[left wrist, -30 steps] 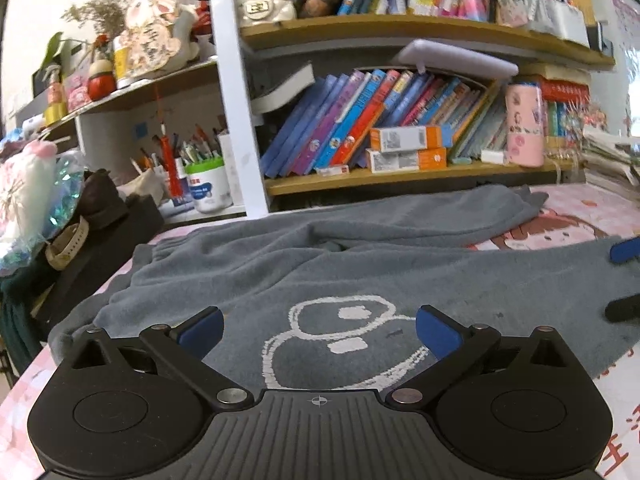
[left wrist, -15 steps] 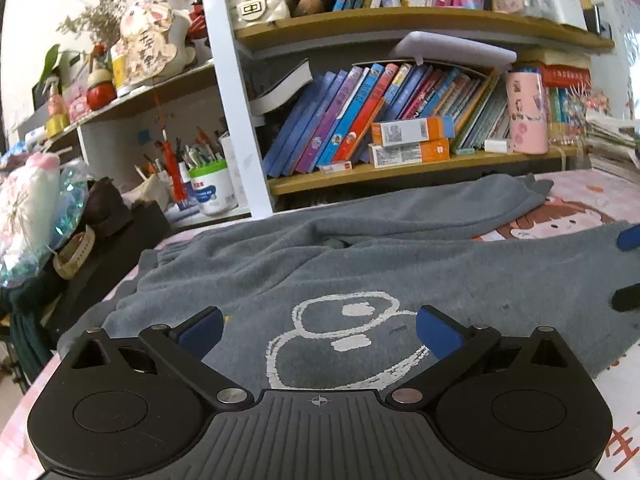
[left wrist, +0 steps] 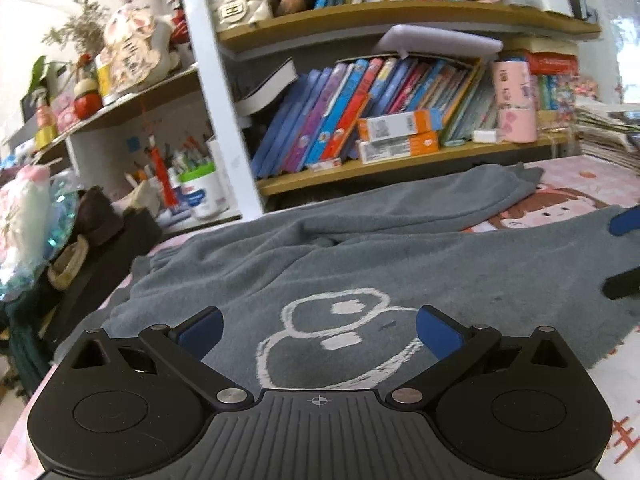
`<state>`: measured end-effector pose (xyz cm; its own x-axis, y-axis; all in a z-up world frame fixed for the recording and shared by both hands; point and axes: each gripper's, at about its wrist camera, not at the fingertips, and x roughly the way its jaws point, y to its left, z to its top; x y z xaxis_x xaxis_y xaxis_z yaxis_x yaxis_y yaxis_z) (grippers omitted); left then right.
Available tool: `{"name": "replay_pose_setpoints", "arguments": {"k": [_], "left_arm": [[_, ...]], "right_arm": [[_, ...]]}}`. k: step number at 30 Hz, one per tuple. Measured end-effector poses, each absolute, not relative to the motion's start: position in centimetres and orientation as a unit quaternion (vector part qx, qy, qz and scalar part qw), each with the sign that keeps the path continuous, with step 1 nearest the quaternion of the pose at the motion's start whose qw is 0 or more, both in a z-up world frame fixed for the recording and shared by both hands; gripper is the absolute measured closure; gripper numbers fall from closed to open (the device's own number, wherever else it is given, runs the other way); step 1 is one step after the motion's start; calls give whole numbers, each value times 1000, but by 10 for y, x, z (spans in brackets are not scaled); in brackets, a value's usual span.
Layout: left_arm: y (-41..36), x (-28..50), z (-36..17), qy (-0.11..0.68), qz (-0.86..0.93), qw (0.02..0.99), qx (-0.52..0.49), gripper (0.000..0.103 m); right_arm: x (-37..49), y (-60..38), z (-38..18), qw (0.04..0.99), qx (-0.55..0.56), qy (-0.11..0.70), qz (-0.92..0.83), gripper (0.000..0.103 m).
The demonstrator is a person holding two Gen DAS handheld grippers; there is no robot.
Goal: Fold clothes
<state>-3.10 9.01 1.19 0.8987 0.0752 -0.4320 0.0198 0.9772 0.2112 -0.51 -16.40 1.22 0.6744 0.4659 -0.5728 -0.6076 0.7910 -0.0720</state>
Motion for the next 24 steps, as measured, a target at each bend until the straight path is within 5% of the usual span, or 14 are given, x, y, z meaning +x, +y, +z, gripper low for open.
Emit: {"name": "replay_pose_setpoints", "arguments": {"k": [5, 8, 24], "left_arm": [[110, -19, 23, 227, 2, 970, 88, 0], [126, -8, 36, 218, 3, 972, 90, 0], [219, 131, 70, 285, 10, 950, 126, 0]], "right_arm": [[0, -161, 19, 906, -127, 278, 293, 12], [9, -161, 29, 911, -116, 267, 292, 0], [198, -181, 74, 907, -97, 341, 226, 2]]}}
